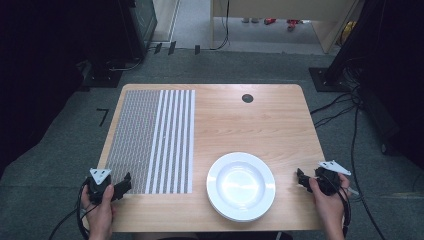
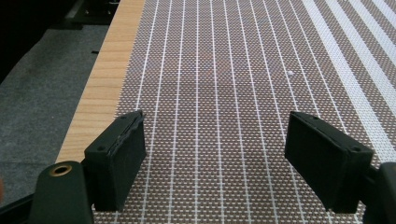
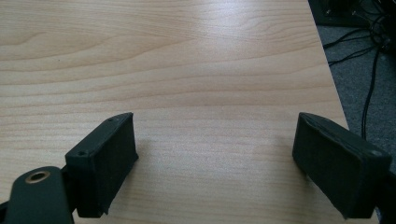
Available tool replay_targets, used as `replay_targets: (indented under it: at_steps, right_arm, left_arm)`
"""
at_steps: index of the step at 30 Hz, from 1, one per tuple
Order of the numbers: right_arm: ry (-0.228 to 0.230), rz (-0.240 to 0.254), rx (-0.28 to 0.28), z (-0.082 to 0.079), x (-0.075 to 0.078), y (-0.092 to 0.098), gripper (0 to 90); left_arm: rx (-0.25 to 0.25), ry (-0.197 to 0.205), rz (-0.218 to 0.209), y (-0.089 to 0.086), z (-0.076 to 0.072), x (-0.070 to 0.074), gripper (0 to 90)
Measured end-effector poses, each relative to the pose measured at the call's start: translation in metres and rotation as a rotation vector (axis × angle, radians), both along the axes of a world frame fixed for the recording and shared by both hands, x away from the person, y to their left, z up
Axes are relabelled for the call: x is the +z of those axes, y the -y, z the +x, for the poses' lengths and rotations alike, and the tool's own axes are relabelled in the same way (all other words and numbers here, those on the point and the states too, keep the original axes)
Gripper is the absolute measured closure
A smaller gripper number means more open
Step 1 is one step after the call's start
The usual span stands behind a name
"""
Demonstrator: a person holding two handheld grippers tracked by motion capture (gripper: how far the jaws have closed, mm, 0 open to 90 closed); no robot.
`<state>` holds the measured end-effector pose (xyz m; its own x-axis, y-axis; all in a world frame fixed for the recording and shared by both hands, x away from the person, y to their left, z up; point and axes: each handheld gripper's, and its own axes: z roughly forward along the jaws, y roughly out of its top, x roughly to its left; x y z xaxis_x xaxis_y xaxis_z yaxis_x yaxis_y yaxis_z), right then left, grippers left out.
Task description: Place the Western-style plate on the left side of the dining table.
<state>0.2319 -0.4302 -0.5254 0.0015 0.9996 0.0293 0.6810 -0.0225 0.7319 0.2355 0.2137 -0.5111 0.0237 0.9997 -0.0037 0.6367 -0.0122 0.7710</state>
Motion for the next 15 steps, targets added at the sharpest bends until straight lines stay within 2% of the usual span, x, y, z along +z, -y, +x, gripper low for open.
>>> replay_targets:
  at_steps: [6, 9, 15]
  right_arm:
    - [0.0, 0.0, 0.0, 0.0, 0.0, 0.0, 13.5]
    - [-0.001, 0.0, -0.007, 0.0, 0.0, 0.0, 13.2]
    - [-0.008, -0.002, -0.012, 0.001, 0.0, 0.001, 10.7]
  left_arm:
    - [-0.004, 0.013, -0.008, 0.004, -0.001, 0.003, 20.8]
    - [-0.013, 0.019, -0.025, 0.009, -0.001, 0.005, 20.8]
    - [-0.051, 0.019, -0.03, 0.023, 0.007, 0.014, 19.8]
